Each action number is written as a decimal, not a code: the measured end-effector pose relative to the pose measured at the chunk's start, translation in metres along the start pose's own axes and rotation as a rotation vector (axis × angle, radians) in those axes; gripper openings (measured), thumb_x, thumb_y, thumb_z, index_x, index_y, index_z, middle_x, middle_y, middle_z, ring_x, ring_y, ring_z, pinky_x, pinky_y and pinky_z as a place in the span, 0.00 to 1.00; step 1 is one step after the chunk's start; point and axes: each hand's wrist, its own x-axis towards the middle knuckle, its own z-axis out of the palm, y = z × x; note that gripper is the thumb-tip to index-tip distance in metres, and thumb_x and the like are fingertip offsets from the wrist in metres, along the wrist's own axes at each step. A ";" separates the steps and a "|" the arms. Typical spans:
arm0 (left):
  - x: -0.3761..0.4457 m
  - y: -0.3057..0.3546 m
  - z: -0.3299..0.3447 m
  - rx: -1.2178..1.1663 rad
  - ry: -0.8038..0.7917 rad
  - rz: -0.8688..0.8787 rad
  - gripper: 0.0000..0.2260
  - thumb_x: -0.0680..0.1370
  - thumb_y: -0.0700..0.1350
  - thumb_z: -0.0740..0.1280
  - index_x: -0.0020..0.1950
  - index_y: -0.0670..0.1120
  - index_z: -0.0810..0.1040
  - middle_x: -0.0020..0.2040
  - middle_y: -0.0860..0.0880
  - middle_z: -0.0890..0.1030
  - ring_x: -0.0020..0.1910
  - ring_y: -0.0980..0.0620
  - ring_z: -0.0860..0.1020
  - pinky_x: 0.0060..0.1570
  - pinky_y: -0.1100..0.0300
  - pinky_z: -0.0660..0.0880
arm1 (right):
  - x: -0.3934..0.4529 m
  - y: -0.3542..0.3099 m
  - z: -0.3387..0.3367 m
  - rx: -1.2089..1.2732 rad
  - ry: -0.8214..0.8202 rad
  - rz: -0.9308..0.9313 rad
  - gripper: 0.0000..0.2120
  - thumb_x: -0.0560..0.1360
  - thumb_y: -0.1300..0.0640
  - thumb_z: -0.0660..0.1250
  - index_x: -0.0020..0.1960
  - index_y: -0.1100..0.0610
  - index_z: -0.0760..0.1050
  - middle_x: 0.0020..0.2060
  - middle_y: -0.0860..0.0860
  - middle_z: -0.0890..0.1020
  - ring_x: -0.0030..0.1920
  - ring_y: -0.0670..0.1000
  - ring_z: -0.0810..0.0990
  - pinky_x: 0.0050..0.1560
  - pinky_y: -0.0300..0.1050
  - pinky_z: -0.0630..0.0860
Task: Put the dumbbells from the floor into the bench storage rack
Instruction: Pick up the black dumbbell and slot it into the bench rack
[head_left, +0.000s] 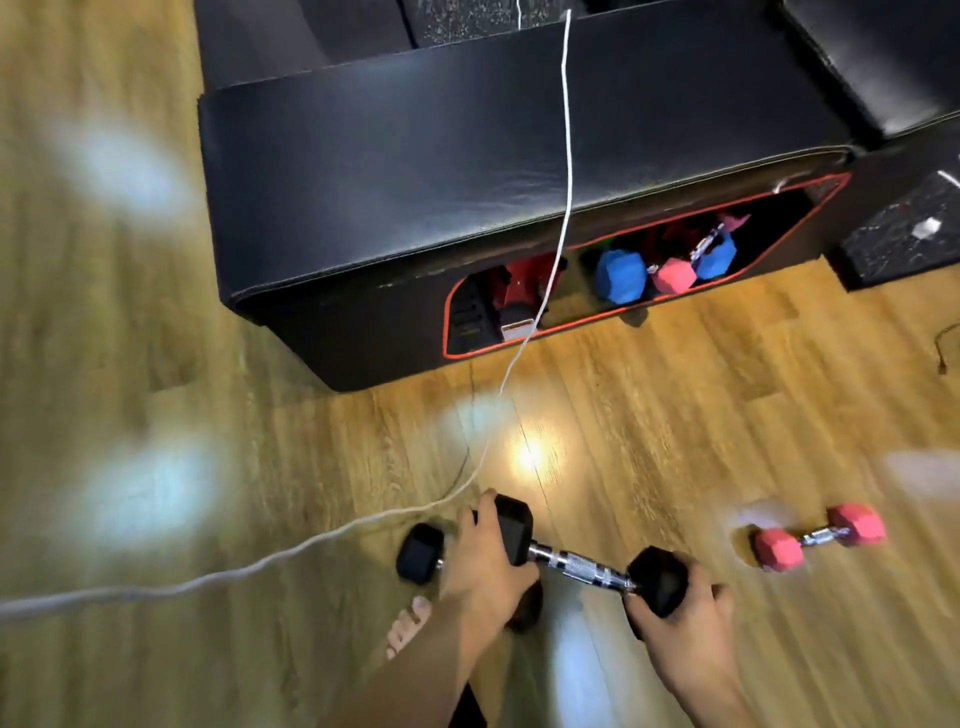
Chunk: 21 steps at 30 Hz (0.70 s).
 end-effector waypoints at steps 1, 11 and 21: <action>0.011 0.004 -0.001 -0.002 0.001 -0.006 0.40 0.69 0.52 0.73 0.76 0.55 0.55 0.69 0.49 0.66 0.63 0.44 0.71 0.60 0.52 0.72 | 0.012 -0.005 -0.001 -0.019 0.001 -0.016 0.31 0.63 0.53 0.77 0.62 0.46 0.69 0.46 0.54 0.76 0.48 0.47 0.63 0.48 0.49 0.69; 0.123 0.065 0.020 -0.198 0.065 -0.102 0.40 0.68 0.49 0.76 0.74 0.56 0.56 0.68 0.50 0.67 0.59 0.45 0.76 0.57 0.51 0.78 | 0.148 -0.058 -0.021 -0.168 -0.033 -0.112 0.34 0.65 0.53 0.77 0.68 0.49 0.68 0.51 0.56 0.69 0.56 0.62 0.71 0.55 0.53 0.71; 0.251 0.042 0.063 -0.343 0.201 -0.112 0.41 0.66 0.49 0.77 0.74 0.54 0.58 0.66 0.49 0.71 0.59 0.44 0.76 0.55 0.51 0.78 | 0.276 -0.069 0.049 -0.280 -0.027 -0.325 0.32 0.65 0.44 0.73 0.65 0.46 0.67 0.52 0.54 0.71 0.54 0.55 0.69 0.47 0.50 0.73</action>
